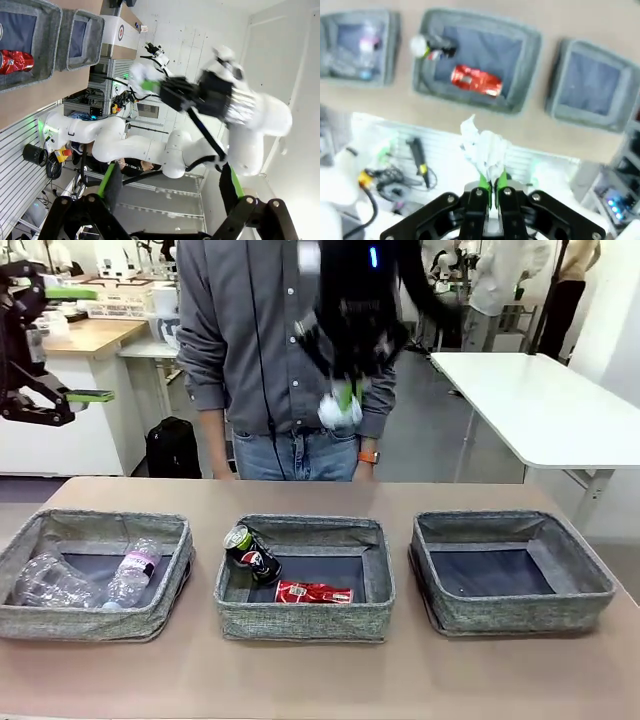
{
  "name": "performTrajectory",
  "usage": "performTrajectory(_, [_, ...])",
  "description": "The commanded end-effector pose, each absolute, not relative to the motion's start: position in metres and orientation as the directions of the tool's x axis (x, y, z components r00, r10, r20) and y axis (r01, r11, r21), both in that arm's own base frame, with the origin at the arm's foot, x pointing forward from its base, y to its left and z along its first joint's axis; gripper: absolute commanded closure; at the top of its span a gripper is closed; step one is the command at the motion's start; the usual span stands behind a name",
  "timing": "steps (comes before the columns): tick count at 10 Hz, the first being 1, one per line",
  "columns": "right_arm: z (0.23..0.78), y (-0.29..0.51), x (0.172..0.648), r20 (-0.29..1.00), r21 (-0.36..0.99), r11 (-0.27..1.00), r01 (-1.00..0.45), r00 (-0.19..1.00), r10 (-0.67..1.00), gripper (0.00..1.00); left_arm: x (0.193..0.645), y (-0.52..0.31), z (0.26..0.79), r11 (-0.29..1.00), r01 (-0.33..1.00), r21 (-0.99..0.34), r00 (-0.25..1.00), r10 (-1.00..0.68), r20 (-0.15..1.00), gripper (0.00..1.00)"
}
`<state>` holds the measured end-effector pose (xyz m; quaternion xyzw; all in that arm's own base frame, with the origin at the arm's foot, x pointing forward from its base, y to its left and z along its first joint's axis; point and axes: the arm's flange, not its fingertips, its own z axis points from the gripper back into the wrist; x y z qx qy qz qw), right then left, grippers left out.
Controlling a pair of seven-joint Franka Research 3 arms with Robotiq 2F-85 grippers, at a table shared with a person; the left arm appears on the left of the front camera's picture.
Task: Sort the waste into the appropriate baskets.
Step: Pick up the waste item pointed out by the person.
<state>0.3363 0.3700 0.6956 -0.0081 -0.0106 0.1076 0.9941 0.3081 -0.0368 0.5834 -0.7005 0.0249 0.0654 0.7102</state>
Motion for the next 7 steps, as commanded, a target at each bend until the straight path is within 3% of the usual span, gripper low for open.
performTrajectory(1, [0.758, 0.399, 0.349, 0.059, -0.096, 0.97, -0.224, 0.971, 0.23, 0.96, 0.306, -0.035, 0.585, 0.013, -0.129, -0.992, 0.991, 0.049, -0.128, 0.0])
performTrajectory(3, [0.789, 0.402, 0.326, 0.153, -0.107, 0.972, -0.212, 0.962, 0.226, 0.96, 0.306, -0.035, 0.585, 0.013, -0.129, -0.992, 0.991, 0.049, -0.128, 0.0])
performTrajectory(7, [0.828, 0.385, 0.317, 0.327, -0.1, 0.993, -0.056, 0.941, 0.086, 0.96, 0.306, -0.035, 0.585, 0.013, -0.129, -0.992, 0.991, 0.049, -0.128, 0.0])
